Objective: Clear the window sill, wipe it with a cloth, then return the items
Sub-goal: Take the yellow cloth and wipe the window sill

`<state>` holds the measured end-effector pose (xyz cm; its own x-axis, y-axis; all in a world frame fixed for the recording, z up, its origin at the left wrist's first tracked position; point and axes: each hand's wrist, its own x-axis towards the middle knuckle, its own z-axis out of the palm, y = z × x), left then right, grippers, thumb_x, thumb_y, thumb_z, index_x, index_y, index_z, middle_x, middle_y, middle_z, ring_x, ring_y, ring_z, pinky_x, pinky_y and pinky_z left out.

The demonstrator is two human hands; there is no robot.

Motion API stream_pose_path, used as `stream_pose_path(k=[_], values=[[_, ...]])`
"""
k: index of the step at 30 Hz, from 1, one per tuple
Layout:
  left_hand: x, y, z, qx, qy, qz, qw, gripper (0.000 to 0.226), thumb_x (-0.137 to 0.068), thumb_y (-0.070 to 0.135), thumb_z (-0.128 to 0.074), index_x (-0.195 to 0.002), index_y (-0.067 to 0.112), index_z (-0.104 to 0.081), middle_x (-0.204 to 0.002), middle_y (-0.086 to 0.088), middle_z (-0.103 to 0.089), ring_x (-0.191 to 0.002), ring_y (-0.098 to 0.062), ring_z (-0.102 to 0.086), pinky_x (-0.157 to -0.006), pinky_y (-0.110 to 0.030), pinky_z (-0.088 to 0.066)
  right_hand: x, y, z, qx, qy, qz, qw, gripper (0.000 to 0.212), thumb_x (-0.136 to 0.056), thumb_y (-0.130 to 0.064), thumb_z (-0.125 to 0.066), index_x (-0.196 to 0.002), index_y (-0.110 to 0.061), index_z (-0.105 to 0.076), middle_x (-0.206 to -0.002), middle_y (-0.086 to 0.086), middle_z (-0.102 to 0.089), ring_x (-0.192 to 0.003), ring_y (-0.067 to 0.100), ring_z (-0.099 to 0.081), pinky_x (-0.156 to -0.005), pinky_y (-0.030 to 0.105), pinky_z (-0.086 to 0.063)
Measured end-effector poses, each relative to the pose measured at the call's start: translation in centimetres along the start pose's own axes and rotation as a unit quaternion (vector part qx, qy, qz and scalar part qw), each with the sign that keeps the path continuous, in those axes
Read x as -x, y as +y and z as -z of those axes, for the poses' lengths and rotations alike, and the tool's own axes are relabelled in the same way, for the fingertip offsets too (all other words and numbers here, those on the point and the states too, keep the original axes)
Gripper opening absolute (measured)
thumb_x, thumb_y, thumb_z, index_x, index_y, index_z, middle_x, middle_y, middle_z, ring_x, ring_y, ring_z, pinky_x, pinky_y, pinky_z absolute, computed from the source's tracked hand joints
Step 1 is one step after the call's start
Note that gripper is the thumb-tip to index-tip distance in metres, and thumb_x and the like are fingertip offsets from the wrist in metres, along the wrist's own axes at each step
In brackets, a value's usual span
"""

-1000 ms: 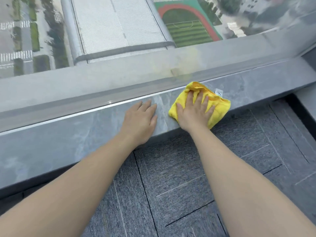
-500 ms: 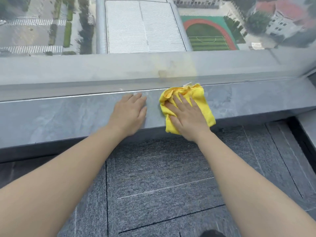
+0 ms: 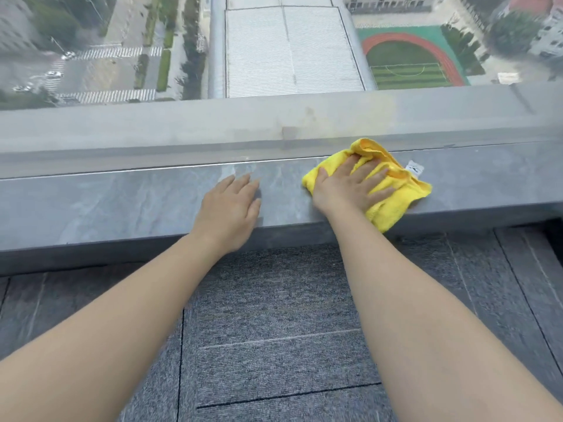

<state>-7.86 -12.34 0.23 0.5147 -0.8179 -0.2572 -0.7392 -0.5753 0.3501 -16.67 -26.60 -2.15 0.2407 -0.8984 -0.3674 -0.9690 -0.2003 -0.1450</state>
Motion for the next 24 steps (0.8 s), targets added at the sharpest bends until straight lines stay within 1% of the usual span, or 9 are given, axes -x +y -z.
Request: stream_pose_path(k=[1,3,5,7,10,12,15,20,24], values=[[0.2,-0.2,0.0,-0.001,0.000,0.004,1.000,0.045,-0.094,0.024,-0.031,-0.138,0.014,-0.027,-0.153,-0.007,-0.024,-0.142,-0.026,-0.015,-0.115,-0.036,-0.012,0.1,-0.2,-0.2,0.013,0.003,0.023,1.000,0.068,-0.095,-0.049,-0.018,-0.148,-0.010,0.001,-0.157,0.019,0.011,-0.143,0.041,0.015,-0.111,0.063,0.009],[0.3,-0.3,0.0,0.000,0.002,0.013,1.000,0.045,-0.094,0.024,-0.031,-0.138,0.014,-0.028,-0.153,-0.007,-0.024,-0.142,-0.026,-0.016,-0.114,-0.036,-0.012,0.7,0.3,-0.5,0.061,0.025,0.119,0.991,0.065,-0.095,-0.047,-0.018,-0.148,-0.011,-0.003,-0.158,0.018,0.004,-0.144,0.039,0.012,-0.112,0.061,0.009],[0.3,0.2,-0.3,0.005,0.004,0.016,1.000,0.045,-0.094,0.026,-0.030,-0.138,0.013,-0.029,-0.152,-0.008,-0.026,-0.141,-0.027,-0.018,-0.114,-0.035,-0.013,1.3,1.9,-0.6,0.101,0.038,0.239,0.965,0.060,-0.096,-0.044,-0.019,-0.148,-0.016,-0.007,-0.159,0.014,0.001,-0.146,0.034,0.008,-0.113,0.058,0.008],[0.0,1.2,-0.5,0.006,0.002,0.005,1.000,0.047,-0.094,0.029,-0.028,-0.137,0.012,-0.030,-0.152,-0.009,-0.026,-0.141,-0.027,-0.019,-0.114,-0.035,-0.013,1.3,3.9,-0.2,0.124,0.028,0.338,0.933,0.054,-0.097,-0.041,-0.019,-0.148,-0.024,-0.011,-0.160,0.007,0.000,-0.147,0.027,0.007,-0.116,0.052,0.007],[-1.0,3.1,-0.9,0.008,-0.005,-0.006,1.000,0.045,-0.095,0.025,-0.030,-0.138,0.013,-0.029,-0.152,-0.008,-0.025,-0.141,-0.026,-0.018,-0.114,-0.034,-0.012,0.9,6.7,0.5,0.142,0.012,0.398,0.906,0.049,-0.098,-0.039,-0.018,-0.147,-0.033,-0.011,-0.160,-0.002,-0.001,-0.147,0.018,0.006,-0.117,0.043,0.008],[-1.7,4.2,-1.2,0.006,-0.004,-0.020,1.000,0.045,-0.094,0.025,-0.030,-0.138,0.013,-0.030,-0.152,-0.008,-0.025,-0.141,-0.026,-0.018,-0.115,-0.035,-0.013,0.5,8.3,0.7,0.144,0.010,0.386,0.911,0.049,-0.098,-0.039,-0.018,-0.146,-0.036,-0.010,-0.160,-0.004,-0.001,-0.147,0.016,0.006,-0.117,0.041,0.008],[-2.6,5.7,-1.9,0.004,-0.011,-0.036,0.999,0.045,-0.095,0.026,-0.029,-0.138,0.015,-0.029,-0.153,-0.007,-0.025,-0.141,-0.026,-0.017,-0.116,-0.037,-0.012,0.0,10.5,1.1,0.128,0.018,0.327,0.936,0.049,-0.098,-0.040,-0.019,-0.146,-0.036,-0.012,-0.160,-0.005,0.000,-0.147,0.017,0.006,-0.117,0.041,0.007],[-4.1,8.2,-3.3,-0.009,-0.015,-0.076,0.997,0.044,-0.094,0.027,-0.030,-0.136,0.015,-0.033,-0.152,-0.007,-0.028,-0.140,-0.027,-0.020,-0.115,-0.036,-0.014,-2.0,13.7,2.2,0.082,0.045,0.175,0.980,0.055,-0.096,-0.046,-0.021,-0.147,-0.029,-0.011,-0.160,0.000,0.000,-0.147,0.026,0.006,-0.116,0.050,0.004],[-4.8,9.1,-4.2,-0.017,-0.015,-0.091,0.996,0.057,-0.085,0.037,-0.021,-0.136,0.015,-0.034,-0.150,-0.006,-0.031,-0.139,-0.027,-0.022,-0.115,-0.037,-0.015,-4.4,12.8,3.3,0.032,0.038,0.045,0.998,0.062,-0.094,-0.051,-0.021,-0.148,-0.025,-0.005,-0.159,0.007,0.007,-0.145,0.034,0.009,-0.113,0.057,0.006]])
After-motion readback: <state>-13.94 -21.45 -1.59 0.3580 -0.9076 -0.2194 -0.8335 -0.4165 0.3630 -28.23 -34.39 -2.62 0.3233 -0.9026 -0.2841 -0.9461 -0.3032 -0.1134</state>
